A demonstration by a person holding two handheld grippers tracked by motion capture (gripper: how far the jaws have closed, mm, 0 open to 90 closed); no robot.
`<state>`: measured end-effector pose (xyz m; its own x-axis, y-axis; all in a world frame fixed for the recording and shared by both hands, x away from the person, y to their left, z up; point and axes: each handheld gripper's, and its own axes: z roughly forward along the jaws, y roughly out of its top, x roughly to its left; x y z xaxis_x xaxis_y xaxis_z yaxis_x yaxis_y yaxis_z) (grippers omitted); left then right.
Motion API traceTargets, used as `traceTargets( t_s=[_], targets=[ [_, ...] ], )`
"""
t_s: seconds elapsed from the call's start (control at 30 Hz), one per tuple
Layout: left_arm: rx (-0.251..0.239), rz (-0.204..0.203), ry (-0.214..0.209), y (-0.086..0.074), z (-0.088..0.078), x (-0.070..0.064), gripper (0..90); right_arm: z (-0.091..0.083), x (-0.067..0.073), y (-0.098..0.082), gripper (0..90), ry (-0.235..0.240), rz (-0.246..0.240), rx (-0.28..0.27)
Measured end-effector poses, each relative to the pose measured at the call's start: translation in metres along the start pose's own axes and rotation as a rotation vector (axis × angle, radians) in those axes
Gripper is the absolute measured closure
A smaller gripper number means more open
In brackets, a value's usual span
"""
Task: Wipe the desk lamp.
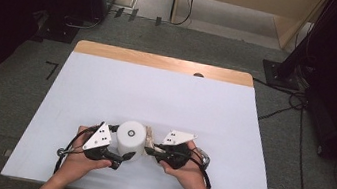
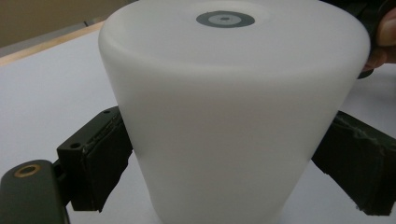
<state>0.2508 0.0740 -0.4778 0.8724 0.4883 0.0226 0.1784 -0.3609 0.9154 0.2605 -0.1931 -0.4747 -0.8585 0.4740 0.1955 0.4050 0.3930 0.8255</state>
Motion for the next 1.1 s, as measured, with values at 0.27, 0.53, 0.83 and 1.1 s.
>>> traceTargets(
  t_s=[0.27,0.53,0.83,1.1],
  targets=[
    [0.001,0.000,0.000,0.000,0.001,0.000,8.3,-0.024,0.008,0.015,80.1,0.073,-0.037,-0.156],
    [0.004,-0.001,0.003,-0.001,0.002,0.000,8.3,-0.029,0.013,0.019,80.1,0.148,-0.059,-0.203],
    [0.000,-0.003,0.001,-0.002,0.002,0.000,8.3,-0.014,0.003,0.005,79.8,0.166,-0.024,-0.116],
    [-0.010,-0.001,0.003,-0.003,0.002,0.000,8.1,0.005,-0.009,-0.008,79.5,0.052,0.042,0.055]
  ],
)
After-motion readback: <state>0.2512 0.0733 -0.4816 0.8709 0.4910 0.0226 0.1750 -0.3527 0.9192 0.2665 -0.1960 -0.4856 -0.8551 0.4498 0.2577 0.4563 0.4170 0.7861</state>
